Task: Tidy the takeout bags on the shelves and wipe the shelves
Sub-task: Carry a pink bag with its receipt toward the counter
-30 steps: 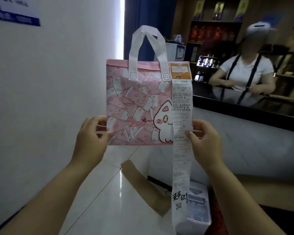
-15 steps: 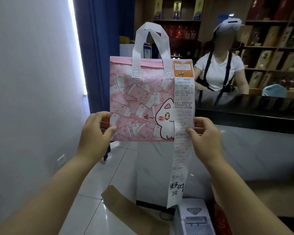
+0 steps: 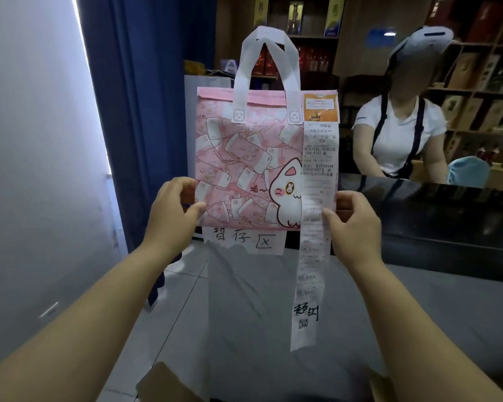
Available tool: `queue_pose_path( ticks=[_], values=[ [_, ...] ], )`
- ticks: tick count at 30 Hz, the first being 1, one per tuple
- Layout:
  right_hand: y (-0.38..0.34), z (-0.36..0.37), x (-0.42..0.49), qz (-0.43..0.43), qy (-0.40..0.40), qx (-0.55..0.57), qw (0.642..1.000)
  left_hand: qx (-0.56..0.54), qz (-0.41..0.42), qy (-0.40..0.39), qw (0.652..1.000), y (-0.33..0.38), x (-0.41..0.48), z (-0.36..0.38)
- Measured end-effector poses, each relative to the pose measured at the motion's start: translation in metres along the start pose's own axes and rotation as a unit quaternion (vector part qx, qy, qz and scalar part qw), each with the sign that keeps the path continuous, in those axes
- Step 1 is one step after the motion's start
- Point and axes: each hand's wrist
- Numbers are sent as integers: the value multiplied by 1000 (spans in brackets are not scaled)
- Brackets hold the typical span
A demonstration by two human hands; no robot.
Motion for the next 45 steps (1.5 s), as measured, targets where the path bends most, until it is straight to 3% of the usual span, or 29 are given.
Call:
queue_pose_path(
  ticks=[8, 23, 31, 38, 45],
  values=[
    [59, 40, 31, 36, -25, 10, 999, 2, -53, -19, 998, -33, 57, 57],
    [76, 64, 51, 35, -50, 18, 998, 18, -66, -47, 996, -51, 96, 67],
    [54, 51, 48, -59, 7, -4, 998, 42, -59, 4, 997, -44, 66, 46],
    [12, 61, 16, -91, -117, 56, 987, 120, -15, 19, 992, -37, -2, 3],
    [-45, 77, -41, -111, -283, 74, 950, 230, -17, 35, 972, -43, -104, -83]
  ],
)
Point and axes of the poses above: each hand's wrist, its own x-axis towards the middle knuckle, its own z-axis out of the palm, y = z × x, and after that the axes turned 15 degrees about -z, right-handed
